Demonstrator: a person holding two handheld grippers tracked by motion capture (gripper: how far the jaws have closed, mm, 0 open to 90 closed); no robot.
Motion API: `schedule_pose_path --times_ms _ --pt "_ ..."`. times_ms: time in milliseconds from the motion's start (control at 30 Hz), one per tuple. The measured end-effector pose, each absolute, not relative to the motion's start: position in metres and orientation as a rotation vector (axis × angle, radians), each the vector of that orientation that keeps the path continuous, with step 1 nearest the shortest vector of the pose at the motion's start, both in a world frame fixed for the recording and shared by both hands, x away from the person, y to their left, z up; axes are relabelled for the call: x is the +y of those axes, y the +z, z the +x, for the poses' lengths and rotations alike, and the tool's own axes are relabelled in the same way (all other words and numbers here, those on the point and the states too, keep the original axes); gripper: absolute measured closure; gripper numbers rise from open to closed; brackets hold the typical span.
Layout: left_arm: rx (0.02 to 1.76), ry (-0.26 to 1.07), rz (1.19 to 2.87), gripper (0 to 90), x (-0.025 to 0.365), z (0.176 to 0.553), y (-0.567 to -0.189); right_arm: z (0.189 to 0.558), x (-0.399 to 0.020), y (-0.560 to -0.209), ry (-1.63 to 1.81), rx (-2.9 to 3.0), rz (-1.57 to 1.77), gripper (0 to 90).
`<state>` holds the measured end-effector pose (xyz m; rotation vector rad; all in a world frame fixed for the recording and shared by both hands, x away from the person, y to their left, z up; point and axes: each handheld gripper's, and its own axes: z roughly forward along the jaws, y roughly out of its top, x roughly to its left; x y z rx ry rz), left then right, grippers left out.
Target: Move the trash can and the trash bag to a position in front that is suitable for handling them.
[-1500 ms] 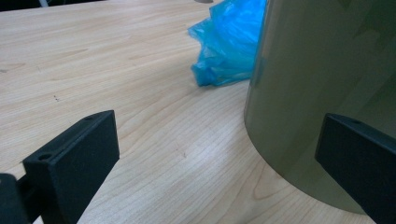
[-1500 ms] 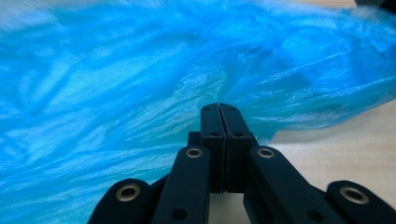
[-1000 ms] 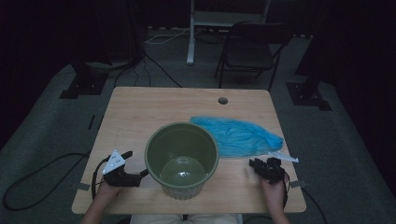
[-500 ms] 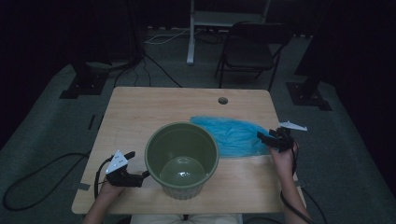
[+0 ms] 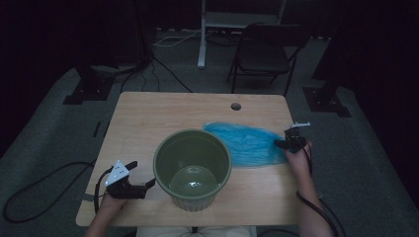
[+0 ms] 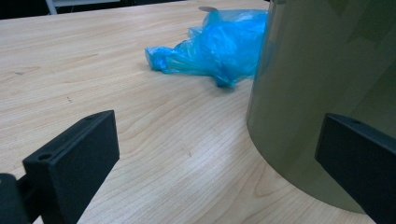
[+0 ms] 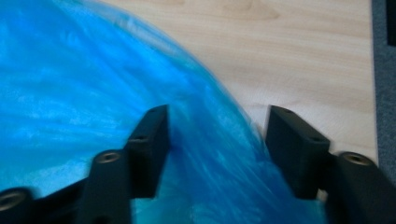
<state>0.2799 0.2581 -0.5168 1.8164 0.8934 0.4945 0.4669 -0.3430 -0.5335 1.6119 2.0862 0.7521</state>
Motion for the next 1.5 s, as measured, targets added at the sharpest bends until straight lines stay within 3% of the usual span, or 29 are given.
schedule_pose_path --times_ms 33,67,100,200,367,733,900,1000,1167,1333,1500 --pt "0.891 0.49 1.814 0.3 0.257 0.279 -0.517 0.465 -0.343 -0.534 0.763 2.082 1.602 52.0" --pt "0.889 0.489 1.815 0.3 0.256 0.279 -0.518 0.461 -0.344 -0.534 0.779 2.077 1.588 67.8" --pt "0.888 0.489 1.819 0.3 0.255 0.28 -0.518 0.459 -0.344 -0.533 0.778 2.075 1.591 76.0" --pt "0.879 0.485 1.83 0.3 0.254 0.28 -0.518 0.449 -0.344 -0.532 0.8 2.061 1.641 81.0" --pt "0.878 0.49 1.821 0.3 0.253 0.283 -0.517 0.416 -0.339 -0.53 0.859 2.073 1.643 56.9" --pt "0.854 0.49 1.853 0.3 0.246 0.285 -0.518 0.299 -0.331 -0.534 1.13 2.162 1.649 42.0" --pt "0.853 0.486 1.857 0.3 0.245 0.285 -0.519 0.271 -0.311 -0.526 1.273 2.353 1.56 43.5" --pt "0.855 0.484 1.855 0.3 0.245 0.286 -0.519 0.279 -0.309 -0.519 1.238 2.356 1.489 39.9" --pt "0.857 0.477 1.849 0.3 0.246 0.287 -0.52 0.329 -0.311 -0.514 1.227 2.277 1.481 34.0" --pt "0.864 0.475 1.847 0.3 0.246 0.287 -0.521 0.388 -0.289 -0.523 1.21 2.316 1.459 33.7" --pt "0.868 0.483 1.844 0.3 0.25 0.285 -0.521 0.416 -0.263 -0.535 1.096 2.407 1.402 35.5"
